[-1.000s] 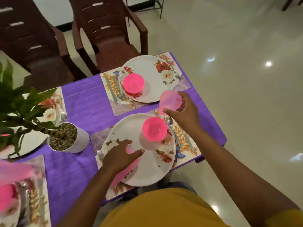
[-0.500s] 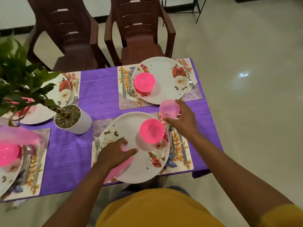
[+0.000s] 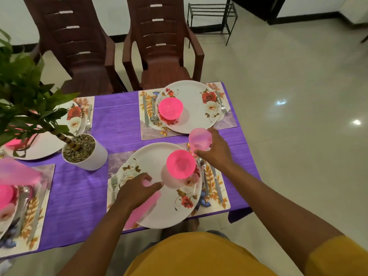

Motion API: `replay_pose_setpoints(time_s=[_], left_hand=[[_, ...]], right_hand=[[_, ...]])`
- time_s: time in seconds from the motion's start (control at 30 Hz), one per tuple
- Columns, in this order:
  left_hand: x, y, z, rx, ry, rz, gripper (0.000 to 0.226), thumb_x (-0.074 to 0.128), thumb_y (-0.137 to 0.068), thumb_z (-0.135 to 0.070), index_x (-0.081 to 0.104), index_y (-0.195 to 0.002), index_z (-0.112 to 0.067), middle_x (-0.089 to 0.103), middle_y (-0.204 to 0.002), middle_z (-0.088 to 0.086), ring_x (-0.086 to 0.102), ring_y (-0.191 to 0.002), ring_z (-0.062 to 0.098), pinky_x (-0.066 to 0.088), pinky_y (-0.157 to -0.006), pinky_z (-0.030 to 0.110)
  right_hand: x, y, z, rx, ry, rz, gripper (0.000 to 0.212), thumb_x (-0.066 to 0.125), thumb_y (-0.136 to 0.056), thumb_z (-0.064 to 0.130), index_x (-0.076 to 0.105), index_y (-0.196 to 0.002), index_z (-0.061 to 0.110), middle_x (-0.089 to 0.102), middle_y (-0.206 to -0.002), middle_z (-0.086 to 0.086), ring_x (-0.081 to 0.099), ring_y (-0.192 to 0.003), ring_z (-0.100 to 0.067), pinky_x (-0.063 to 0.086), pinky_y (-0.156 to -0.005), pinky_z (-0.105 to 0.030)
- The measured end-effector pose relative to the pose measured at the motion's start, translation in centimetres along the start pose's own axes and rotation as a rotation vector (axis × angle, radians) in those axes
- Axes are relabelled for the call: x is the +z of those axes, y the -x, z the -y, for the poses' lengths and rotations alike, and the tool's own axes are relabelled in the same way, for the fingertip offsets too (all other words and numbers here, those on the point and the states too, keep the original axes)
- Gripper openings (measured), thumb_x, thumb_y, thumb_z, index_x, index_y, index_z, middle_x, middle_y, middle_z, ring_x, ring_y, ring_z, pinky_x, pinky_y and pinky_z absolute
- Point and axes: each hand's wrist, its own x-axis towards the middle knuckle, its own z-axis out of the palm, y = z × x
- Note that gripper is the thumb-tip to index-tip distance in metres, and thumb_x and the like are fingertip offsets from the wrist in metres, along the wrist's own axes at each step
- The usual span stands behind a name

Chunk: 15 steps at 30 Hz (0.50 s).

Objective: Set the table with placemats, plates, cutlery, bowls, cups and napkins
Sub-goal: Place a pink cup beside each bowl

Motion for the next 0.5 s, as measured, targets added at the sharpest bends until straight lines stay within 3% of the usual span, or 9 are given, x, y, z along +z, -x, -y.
replay_pose_setpoints(time_s=[0.13,0.23,0.33,0.43,0.5], left_hand=[[-0.8,0.6,-0.2,0.001,0.038,0.052,0.086,0.055,-0.060,-0.096,0.059,-0.124,-0.038,0.061,-0.141,-0.007,0.058,-0.123,0.020,0.050,-0.101,0.042],[-1.5,1.5,-0.6,0.050,-0.096,0.087,0.066,0.062,-0.071,-0.089,0.061,-0.111,-0.037,0.064,-0.125,-0.010,0.060,-0.112,0.016,0.052,-0.094,0.038],[-1.5,3.0,-1.4,0.087,-0.018,0.178,0.057,0.066,-0.074,-0.086,0.065,-0.102,-0.036,0.063,-0.121,-0.013,0.058,-0.112,0.013,0.051,-0.095,0.038],[-0.8,4.5,-2.7,0.091,0.113,0.259,0.057,0.066,-0.075,-0.085,0.068,-0.103,-0.035,0.066,-0.120,-0.011,0.060,-0.110,0.011,0.050,-0.093,0.036],[-0.3,5.5,-4.2,0.075,0.241,0.317,0.063,0.065,-0.073,-0.087,0.071,-0.106,-0.034,0.069,-0.118,-0.007,0.064,-0.106,0.013,0.053,-0.090,0.033]], right_hand=[[-0.7,0.7,0.7,0.042,-0.012,-0.013,0.116,0.093,-0.068,0.039,0.024,-0.160,0.023,0.051,-0.147,-0.010,0.055,-0.129,-0.031,0.053,-0.098,-0.050],[-0.9,3.0,1.2,-0.035,-0.074,-0.152,0.088,0.086,-0.076,0.033,0.038,-0.150,0.030,0.055,-0.138,0.000,0.060,-0.118,-0.018,0.058,-0.091,-0.047],[-1.0,6.7,1.9,-0.116,-0.108,-0.268,0.057,0.077,-0.086,0.023,0.053,-0.137,0.028,0.058,-0.128,0.007,0.059,-0.108,-0.009,0.056,-0.087,-0.041],[-1.0,10.1,1.5,-0.113,-0.115,-0.266,0.042,0.073,-0.089,0.018,0.060,-0.128,0.029,0.058,-0.123,0.008,0.059,-0.106,-0.010,0.056,-0.088,-0.044],[-1.4,11.8,0.9,-0.098,-0.180,-0.179,0.031,0.070,-0.091,0.014,0.066,-0.118,0.029,0.065,-0.116,0.010,0.063,-0.103,-0.005,0.057,-0.088,-0.045]])
